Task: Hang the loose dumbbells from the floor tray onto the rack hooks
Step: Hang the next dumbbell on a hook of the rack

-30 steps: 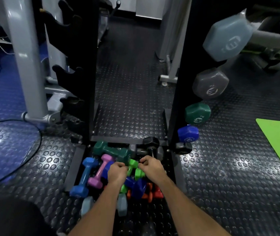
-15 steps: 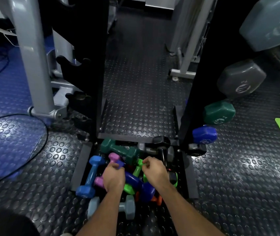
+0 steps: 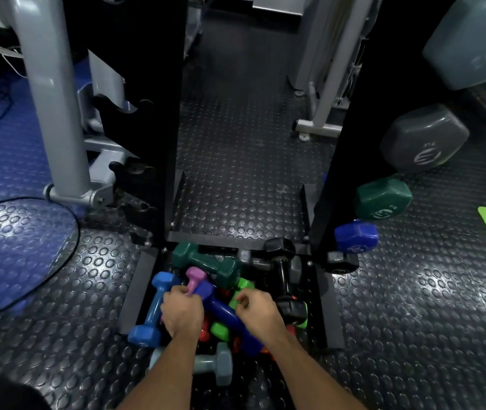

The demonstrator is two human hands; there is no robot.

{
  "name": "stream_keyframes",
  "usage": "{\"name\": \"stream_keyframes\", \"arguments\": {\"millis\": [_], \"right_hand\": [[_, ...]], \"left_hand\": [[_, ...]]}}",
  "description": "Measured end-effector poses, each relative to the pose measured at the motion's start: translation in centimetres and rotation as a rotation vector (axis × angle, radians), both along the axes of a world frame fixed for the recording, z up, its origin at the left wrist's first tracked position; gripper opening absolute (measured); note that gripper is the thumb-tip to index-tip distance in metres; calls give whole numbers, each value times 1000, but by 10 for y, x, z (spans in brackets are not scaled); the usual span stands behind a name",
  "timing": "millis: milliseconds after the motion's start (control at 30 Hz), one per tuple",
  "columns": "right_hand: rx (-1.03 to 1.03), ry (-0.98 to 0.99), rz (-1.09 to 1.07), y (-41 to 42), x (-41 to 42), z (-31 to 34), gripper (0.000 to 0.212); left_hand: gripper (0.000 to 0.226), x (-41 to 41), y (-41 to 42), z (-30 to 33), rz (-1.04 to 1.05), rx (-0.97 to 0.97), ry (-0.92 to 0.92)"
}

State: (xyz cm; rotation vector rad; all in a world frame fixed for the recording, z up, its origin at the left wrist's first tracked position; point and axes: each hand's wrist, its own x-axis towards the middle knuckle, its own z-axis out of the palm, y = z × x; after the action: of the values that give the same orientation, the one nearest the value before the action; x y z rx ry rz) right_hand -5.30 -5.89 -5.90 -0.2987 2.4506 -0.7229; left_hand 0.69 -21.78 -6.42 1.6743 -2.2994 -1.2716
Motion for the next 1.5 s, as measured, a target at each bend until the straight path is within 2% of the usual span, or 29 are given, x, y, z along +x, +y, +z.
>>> {"name": "stream_keyframes", "arguments": {"millis": [167,267,367,500,567,667,800,933,1100,1200,1500], "right_hand": [[35,27,-73,-9,-2,-5,25],[69,-11,-169,-20,-16,-9,40],[103,-102,-285,-35,-31,-18,62],[241,-216,-303,-42,-48,-34,68],[288,-252,-286,-42,-52,-41,71],[280,-257,-272,-42,-56,-51,69],[278,-197,-246,-38,-57,-51,51],[243,-128,-201,-36,-52,-47,44],[168,-153,-181,-33,-57,-41,43],[93,-198,-242,-26,-57,-40,45],[33,-214,-232,-22,-49,-46,57]], "left_hand": [[23,-6,3,-6,7,41,48],[25,-4,6,-15,14,45,67],[37,-3,11,-21,-42,18,40],[56,-7,9,-29,-161,42,-8],[59,-8,8,-36,-207,41,-8],[55,-6,8,-40,-231,-19,-21],[51,-10,11,-33,-242,-44,-66],[49,-17,21,-24,-251,-102,-144],[55,-19,30,-22,-335,-170,-82],[55,-19,29,-14,-362,-191,-142],[57,-18,25,-8,-351,-156,-135]]}}
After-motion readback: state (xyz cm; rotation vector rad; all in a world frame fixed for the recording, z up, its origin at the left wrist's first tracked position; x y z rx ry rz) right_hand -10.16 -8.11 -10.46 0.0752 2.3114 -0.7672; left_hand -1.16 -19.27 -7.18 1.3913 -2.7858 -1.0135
